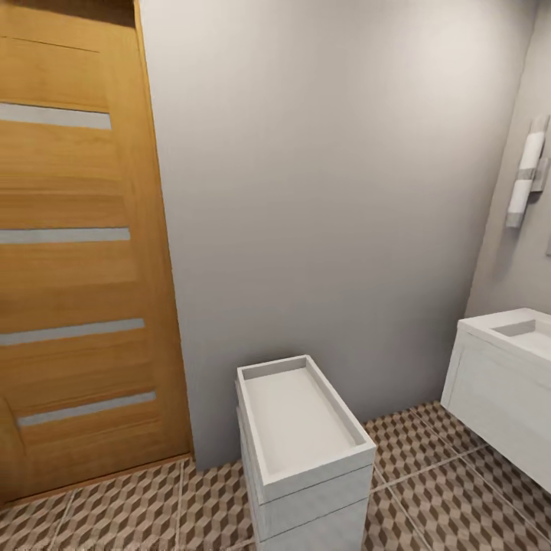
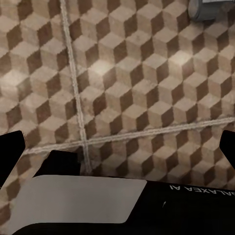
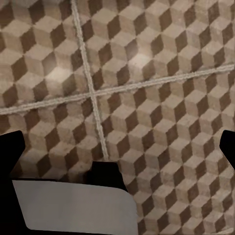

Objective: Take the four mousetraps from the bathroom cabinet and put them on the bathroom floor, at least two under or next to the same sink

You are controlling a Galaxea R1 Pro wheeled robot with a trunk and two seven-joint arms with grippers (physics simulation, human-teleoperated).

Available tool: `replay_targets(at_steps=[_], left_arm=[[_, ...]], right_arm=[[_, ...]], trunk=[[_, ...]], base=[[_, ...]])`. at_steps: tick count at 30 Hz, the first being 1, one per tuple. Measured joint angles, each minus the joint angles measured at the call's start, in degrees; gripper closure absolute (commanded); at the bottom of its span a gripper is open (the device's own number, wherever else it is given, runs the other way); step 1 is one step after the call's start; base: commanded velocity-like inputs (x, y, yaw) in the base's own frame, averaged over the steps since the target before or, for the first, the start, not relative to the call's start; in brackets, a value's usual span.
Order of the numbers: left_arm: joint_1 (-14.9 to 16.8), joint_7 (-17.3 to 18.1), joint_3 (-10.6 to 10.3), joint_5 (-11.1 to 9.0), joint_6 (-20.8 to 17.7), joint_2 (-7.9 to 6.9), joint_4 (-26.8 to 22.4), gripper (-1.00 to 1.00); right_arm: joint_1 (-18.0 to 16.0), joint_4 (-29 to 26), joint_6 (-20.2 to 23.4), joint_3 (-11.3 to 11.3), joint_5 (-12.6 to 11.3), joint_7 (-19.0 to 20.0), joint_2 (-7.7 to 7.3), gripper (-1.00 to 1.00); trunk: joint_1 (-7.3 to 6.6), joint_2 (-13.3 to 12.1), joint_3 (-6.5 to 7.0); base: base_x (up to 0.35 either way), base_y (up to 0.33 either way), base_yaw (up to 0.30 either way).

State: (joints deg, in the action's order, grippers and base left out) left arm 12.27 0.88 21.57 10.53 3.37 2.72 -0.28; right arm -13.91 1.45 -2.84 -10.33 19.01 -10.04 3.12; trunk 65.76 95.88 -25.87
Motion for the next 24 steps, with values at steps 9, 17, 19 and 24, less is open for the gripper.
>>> replay_targets(at_steps=[9,17,19,24], left_arm=[[0.0,0.0,0.0,0.0,0.0,0.0,0.0,-1.0],[0.0,0.0,0.0,0.0,0.0,0.0,0.0,-1.0],[0.0,0.0,0.0,0.0,0.0,0.0,0.0,-1.0],[0.0,0.0,0.0,0.0,0.0,-0.01,0.0,-1.0]], right_arm=[[0.0,0.0,0.0,0.0,0.0,0.2,-0.1,-1.0],[0.0,0.0,0.2,0.0,0.0,0.4,0.11,-1.0],[0.0,0.0,0.0,0.0,0.0,0.6,0.06,-1.0],[0.0,0.0,-0.1,0.0,0.1,0.7,-0.03,-1.0]], trunk=[[0.0,0.0,0.0],[0.0,0.0,0.0],[0.0,0.0,0.0],[0.0,0.0,0.0]], base=[[0.0,0.0,0.266],[0.0,0.0,0.059],[0.0,0.0,0.144],[0.0,0.0,0.257]])
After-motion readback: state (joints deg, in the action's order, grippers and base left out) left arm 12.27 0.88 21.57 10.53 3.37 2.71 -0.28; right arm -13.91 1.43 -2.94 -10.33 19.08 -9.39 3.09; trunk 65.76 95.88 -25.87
